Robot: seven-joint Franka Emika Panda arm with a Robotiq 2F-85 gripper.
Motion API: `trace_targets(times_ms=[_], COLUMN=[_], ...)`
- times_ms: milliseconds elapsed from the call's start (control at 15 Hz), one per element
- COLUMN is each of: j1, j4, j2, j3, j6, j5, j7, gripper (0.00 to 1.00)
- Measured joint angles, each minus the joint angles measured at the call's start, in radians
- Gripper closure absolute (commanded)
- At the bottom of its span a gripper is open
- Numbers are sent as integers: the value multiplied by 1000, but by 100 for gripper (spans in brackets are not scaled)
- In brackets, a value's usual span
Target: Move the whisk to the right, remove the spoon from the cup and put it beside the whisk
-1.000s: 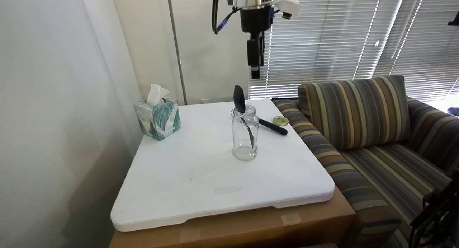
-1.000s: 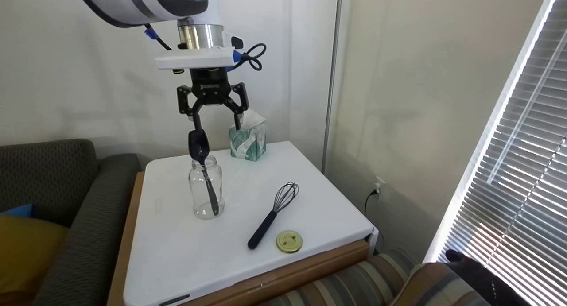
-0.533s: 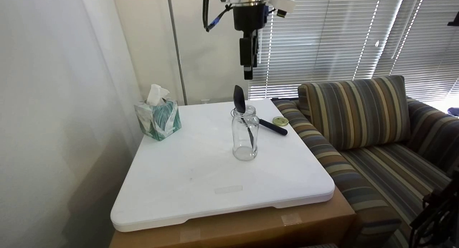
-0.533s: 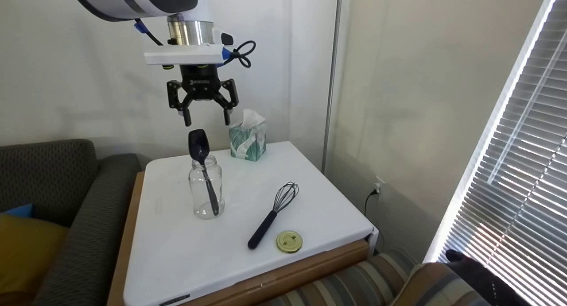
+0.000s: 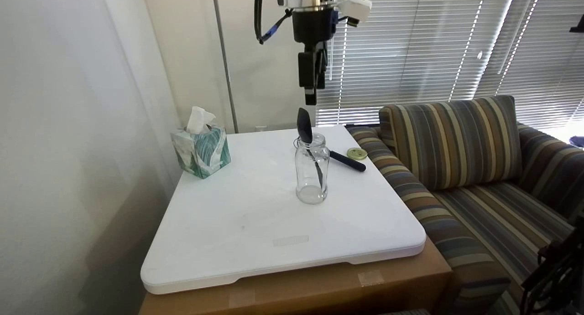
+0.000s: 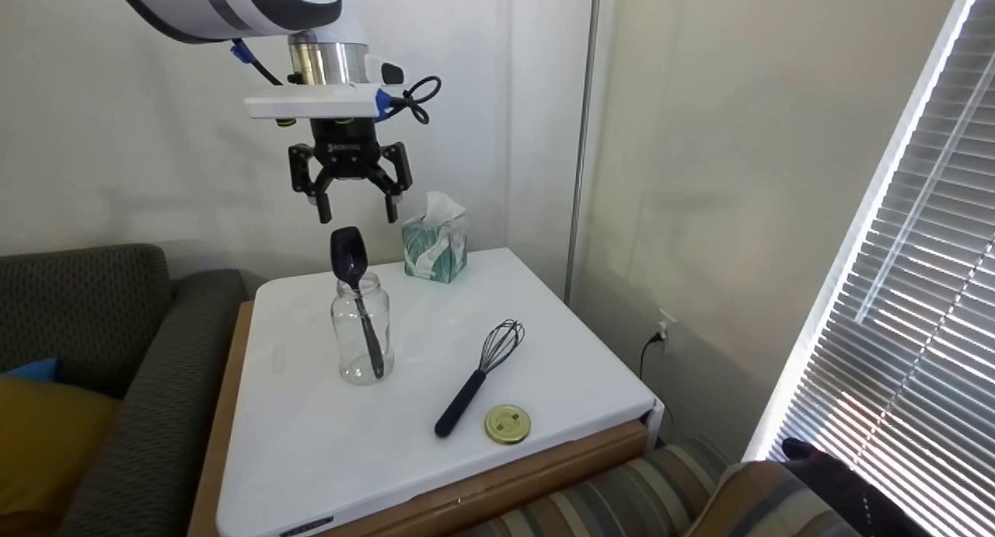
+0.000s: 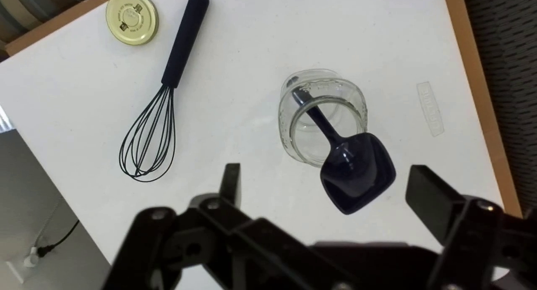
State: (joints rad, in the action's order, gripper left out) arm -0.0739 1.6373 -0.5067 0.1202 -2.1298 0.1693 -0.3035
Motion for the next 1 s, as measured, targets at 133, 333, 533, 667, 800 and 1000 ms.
trace_targets(times_ms=[133,333,533,667,800,1000], j1=[-10,-20,-24,-24,-23,-23], j4=[-2,-2,-2,-3,-3,-10], j2=[0,-1,-12,-33,-61,-100], j3=[0,-1,-4,-10,-14,-15], j6=[0,0,-10,-42,-84,-131], j5=[-9,-56,-84,-99,-121,-149], j7=[75,180,259,286,299,312], gripper=[0,0,0,0,0,26])
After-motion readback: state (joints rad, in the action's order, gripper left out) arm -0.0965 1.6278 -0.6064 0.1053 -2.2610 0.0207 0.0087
